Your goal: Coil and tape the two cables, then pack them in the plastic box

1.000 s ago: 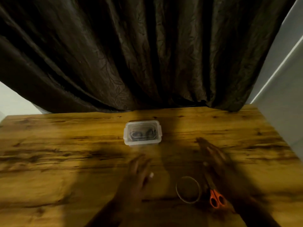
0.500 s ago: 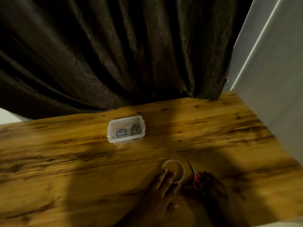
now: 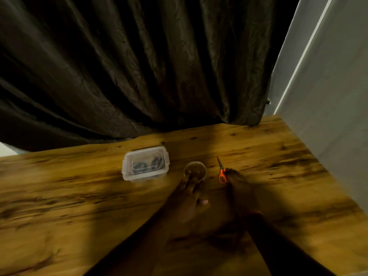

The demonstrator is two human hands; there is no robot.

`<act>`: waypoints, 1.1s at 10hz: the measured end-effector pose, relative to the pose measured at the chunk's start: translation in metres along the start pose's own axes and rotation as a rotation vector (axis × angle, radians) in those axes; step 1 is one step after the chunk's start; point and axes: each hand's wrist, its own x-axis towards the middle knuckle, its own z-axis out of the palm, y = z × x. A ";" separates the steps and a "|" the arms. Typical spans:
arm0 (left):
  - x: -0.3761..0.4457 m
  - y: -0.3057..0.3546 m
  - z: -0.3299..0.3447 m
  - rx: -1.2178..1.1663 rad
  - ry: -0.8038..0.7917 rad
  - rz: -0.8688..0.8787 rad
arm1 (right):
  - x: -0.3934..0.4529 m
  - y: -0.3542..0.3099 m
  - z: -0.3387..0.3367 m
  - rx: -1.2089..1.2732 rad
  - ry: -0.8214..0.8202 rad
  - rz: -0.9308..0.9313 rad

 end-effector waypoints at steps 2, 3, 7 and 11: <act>0.032 -0.010 -0.008 -0.037 -0.001 -0.036 | 0.100 -0.040 0.006 -0.066 -0.030 0.043; 0.037 -0.013 -0.010 -0.036 -0.010 -0.040 | 0.102 -0.025 0.017 -0.121 -0.015 0.049; 0.044 -0.016 -0.018 -0.054 -0.003 -0.036 | 0.115 -0.025 0.012 -0.004 -0.055 0.047; 0.011 -0.017 -0.047 -0.014 0.249 -0.010 | 0.097 -0.055 0.024 -0.053 -0.073 -0.015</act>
